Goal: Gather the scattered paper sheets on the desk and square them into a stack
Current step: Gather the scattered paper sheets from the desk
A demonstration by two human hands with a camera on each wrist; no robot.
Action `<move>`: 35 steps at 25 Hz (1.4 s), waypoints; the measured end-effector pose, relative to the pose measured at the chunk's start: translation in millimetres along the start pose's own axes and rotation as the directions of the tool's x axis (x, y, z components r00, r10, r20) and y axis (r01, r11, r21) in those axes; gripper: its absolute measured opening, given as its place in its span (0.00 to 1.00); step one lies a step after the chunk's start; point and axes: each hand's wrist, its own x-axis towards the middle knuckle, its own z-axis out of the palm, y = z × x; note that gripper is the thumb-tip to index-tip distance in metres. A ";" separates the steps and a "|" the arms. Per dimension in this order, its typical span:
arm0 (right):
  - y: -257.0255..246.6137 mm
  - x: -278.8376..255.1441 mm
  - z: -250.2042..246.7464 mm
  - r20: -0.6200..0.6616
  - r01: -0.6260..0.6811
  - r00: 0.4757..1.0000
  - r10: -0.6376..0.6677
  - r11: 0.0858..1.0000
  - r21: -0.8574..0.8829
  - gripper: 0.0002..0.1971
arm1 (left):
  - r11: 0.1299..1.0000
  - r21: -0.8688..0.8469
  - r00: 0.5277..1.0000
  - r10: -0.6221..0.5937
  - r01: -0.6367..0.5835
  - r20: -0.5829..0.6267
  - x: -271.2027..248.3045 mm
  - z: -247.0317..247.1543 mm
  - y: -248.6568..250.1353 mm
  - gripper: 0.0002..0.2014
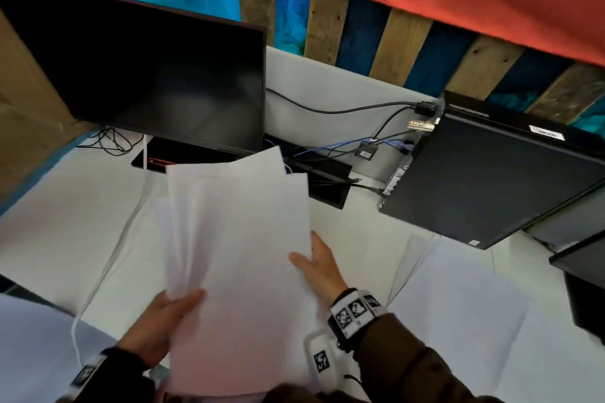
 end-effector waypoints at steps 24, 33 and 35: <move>39.6 3.7 -9.1 -0.051 -0.224 0.974 0.219 0.963 -0.148 0.14 | 0.998 -0.054 0.998 0.036 -0.038 -0.043 -4.3 -33.2 25.6 0.11; 4.0 -78.6 -80.4 -0.058 -0.216 0.961 0.271 0.863 0.456 0.10 | 0.984 0.035 0.942 0.156 -0.174 0.298 26.0 75.6 38.3 0.23; 10.1 -99.9 -103.0 -0.100 -0.236 0.930 0.353 0.785 0.573 0.15 | 0.986 0.070 0.903 0.111 -0.153 0.415 30.0 104.7 33.9 0.38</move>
